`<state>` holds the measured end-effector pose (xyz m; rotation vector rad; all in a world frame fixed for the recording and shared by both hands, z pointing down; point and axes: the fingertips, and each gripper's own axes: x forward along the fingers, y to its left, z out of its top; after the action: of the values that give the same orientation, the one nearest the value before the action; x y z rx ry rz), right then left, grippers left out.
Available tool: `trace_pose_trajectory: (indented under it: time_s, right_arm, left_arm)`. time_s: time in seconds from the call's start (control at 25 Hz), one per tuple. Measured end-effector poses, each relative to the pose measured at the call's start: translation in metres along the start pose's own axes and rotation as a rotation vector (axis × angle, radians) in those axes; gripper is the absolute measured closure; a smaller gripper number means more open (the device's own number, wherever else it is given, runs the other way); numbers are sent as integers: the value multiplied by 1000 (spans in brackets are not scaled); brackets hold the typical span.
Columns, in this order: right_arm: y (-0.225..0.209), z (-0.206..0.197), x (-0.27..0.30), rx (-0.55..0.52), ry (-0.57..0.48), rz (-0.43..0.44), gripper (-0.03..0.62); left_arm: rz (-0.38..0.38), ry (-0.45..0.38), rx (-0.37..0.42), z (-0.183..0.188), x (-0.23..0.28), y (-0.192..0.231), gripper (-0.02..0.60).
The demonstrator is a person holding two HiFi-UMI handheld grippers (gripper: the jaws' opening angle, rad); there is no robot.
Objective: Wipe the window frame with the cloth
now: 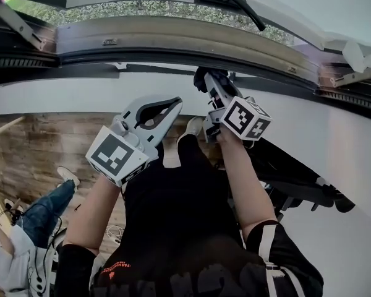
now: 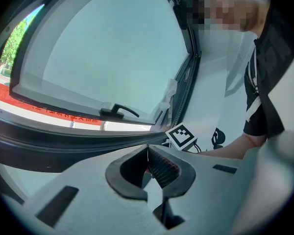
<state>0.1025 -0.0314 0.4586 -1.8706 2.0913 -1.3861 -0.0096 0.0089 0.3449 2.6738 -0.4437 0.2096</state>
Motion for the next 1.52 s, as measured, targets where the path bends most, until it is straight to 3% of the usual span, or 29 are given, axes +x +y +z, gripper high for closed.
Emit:
trace_pose_trajectory:
  time_s: [1.04, 1.52]
  right_arm:
    - [115, -55, 75, -91, 119, 141, 488]
    - [178, -87, 113, -147, 197, 224, 488]
  left_arm:
    - [159, -29, -61, -10, -96, 64, 561]
    - [217, -94, -80, -14, -146, 90, 561]
